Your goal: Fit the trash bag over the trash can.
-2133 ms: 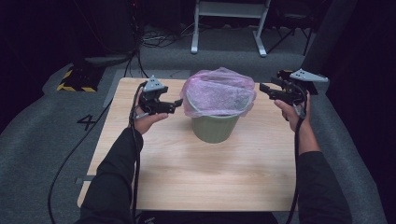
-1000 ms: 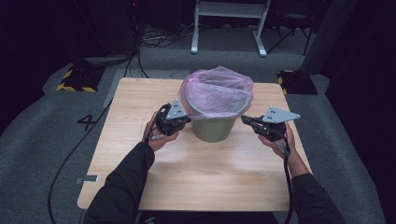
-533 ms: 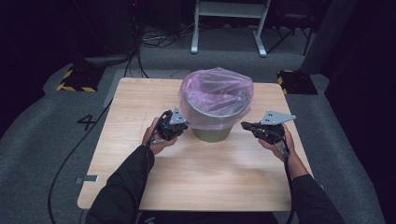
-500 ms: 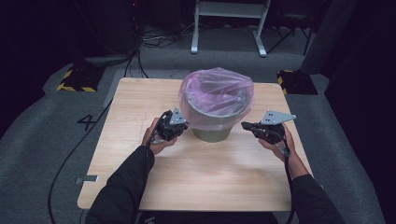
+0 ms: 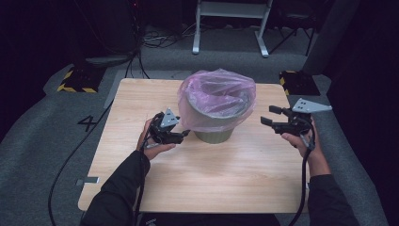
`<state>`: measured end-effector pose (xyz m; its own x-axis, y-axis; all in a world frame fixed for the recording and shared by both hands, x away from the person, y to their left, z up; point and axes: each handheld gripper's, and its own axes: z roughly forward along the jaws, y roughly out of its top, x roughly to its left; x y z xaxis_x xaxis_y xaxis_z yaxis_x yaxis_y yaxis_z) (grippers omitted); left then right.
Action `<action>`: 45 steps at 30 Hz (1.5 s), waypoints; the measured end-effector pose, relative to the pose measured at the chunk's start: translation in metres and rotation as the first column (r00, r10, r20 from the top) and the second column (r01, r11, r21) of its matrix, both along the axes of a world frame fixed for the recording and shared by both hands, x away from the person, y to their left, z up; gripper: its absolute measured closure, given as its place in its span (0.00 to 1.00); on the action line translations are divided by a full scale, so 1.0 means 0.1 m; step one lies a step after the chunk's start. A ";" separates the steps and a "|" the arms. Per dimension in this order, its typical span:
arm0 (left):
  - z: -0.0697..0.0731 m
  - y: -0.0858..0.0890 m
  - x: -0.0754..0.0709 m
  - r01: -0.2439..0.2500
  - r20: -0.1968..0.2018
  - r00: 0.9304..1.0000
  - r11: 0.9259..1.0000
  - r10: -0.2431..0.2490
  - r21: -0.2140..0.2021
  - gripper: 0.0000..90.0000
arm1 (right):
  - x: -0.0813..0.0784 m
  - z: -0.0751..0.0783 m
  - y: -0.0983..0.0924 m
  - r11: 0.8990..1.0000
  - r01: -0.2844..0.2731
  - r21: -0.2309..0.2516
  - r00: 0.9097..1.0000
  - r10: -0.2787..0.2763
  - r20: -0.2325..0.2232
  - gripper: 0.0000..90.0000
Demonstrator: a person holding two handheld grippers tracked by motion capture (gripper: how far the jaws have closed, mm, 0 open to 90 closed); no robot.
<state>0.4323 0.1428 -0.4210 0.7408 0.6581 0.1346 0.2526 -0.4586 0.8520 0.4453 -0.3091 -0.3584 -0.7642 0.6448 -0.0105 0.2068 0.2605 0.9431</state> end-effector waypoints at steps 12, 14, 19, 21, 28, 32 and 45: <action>0.58 0.17 0.16 0.006 0.022 1.000 0.964 0.000 -0.266 0.20 | 0.44 0.37 0.30 0.986 0.160 0.041 0.987 -0.158 -0.031 0.32; 0.65 0.11 0.27 -0.005 -0.002 1.000 0.957 0.005 -0.292 0.19 | 0.54 0.36 0.38 0.986 0.160 0.048 0.986 -0.157 -0.059 0.32; 0.72 -0.04 0.52 -0.056 -0.019 0.998 0.955 0.053 -0.292 0.20 | 0.75 0.32 0.54 0.982 0.186 0.008 0.978 -0.185 -0.099 0.31; 0.72 -0.09 0.58 -0.061 -0.004 0.998 0.961 0.062 -0.270 0.22 | 0.81 0.28 0.58 0.980 0.197 -0.004 0.973 -0.196 -0.119 0.31; 0.64 -0.12 0.80 -0.094 -0.083 0.994 0.961 0.074 -0.261 0.20 | 0.93 0.14 0.68 0.980 0.188 -0.060 0.965 -0.196 -0.174 0.33; 0.62 -0.11 0.89 -0.086 -0.157 0.987 0.952 0.041 -0.292 0.20 | 0.94 0.11 0.74 0.988 0.142 -0.065 0.967 -0.152 -0.206 0.45; 0.69 -0.29 0.74 0.061 -0.208 0.972 0.975 -0.107 -0.216 0.21 | 0.67 0.13 0.78 0.989 0.040 -0.143 0.967 -0.074 -0.244 0.52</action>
